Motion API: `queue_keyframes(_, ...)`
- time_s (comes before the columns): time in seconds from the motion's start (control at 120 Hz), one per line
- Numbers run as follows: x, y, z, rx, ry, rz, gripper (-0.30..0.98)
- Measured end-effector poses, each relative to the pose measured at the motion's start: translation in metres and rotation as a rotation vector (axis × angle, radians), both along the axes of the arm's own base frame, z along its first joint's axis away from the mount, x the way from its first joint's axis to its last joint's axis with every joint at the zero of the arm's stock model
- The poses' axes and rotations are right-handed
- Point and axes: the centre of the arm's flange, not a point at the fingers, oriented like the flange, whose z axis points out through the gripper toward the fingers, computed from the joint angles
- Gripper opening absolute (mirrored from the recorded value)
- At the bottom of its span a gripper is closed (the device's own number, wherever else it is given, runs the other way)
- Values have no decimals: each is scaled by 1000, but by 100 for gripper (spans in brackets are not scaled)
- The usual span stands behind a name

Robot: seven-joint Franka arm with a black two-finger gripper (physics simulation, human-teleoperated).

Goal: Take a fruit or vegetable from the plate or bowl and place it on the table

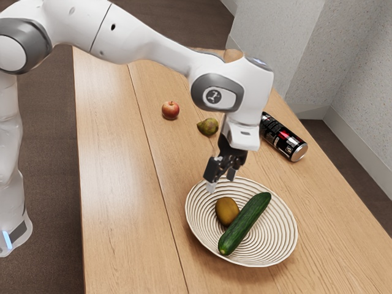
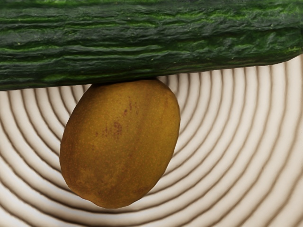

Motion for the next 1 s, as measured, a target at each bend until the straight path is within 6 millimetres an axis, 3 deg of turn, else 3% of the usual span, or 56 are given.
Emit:
queue_keyframes(0.233,3,-12,-19,20,-17,-49,69)
queue_keyframes(0.458,23,9,-34,25,-41,-24,69)
queue_keyframes(0.8,26,-7,-38,8,-61,-58,69)
queue_keyframes(1.0,32,-22,-52,-4,-46,-81,69)
